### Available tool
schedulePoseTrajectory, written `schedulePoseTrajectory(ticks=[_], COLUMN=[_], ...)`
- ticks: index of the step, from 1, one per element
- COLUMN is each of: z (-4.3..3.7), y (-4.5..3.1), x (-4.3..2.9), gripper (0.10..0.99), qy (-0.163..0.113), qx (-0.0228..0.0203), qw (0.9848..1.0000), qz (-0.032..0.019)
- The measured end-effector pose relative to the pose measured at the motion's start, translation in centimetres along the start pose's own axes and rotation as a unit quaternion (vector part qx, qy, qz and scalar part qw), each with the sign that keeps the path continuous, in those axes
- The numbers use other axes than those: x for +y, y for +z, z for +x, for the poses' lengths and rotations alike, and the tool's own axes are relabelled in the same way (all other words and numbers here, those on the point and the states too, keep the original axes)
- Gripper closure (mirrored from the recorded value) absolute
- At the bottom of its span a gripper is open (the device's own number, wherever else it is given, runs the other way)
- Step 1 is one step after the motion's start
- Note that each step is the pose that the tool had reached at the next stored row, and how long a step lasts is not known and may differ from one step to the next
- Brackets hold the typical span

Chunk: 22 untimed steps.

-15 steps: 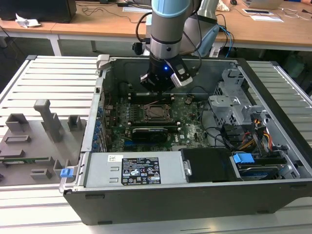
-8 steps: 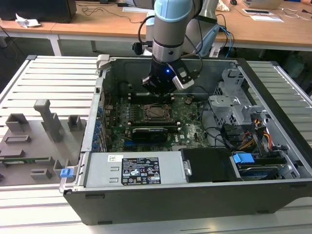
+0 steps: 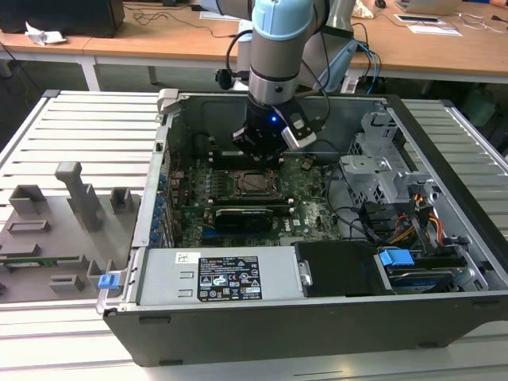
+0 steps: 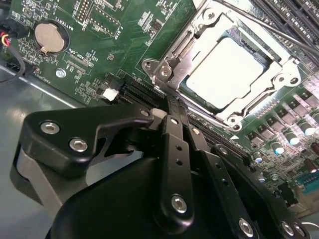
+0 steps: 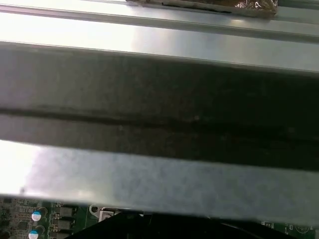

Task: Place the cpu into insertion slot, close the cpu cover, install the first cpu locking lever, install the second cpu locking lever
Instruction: 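Install the first cpu locking lever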

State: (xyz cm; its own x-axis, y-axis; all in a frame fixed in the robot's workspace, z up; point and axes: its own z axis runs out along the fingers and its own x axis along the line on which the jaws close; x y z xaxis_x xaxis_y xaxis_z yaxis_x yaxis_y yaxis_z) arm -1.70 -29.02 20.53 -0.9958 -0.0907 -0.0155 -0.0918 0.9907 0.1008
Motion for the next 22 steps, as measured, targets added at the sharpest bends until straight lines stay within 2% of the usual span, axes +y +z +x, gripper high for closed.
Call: schedulePoseTrajectory(ticks=[7,14,21,22], z=[-0.04,-0.11,-0.14,-0.15], y=[0.15,0.38,0.46,0.27], x=[0.02,0.13,0.16,0.18], gripper=[0.98,0.98,0.98,0.98], qy=[0.0,0.0,0.0,0.0], qx=[0.0006,0.002,0.002,0.0017], qw=[1.0,0.9998,0.9998,0.9998], qz=[0.0056,0.0191,0.02,0.0198])
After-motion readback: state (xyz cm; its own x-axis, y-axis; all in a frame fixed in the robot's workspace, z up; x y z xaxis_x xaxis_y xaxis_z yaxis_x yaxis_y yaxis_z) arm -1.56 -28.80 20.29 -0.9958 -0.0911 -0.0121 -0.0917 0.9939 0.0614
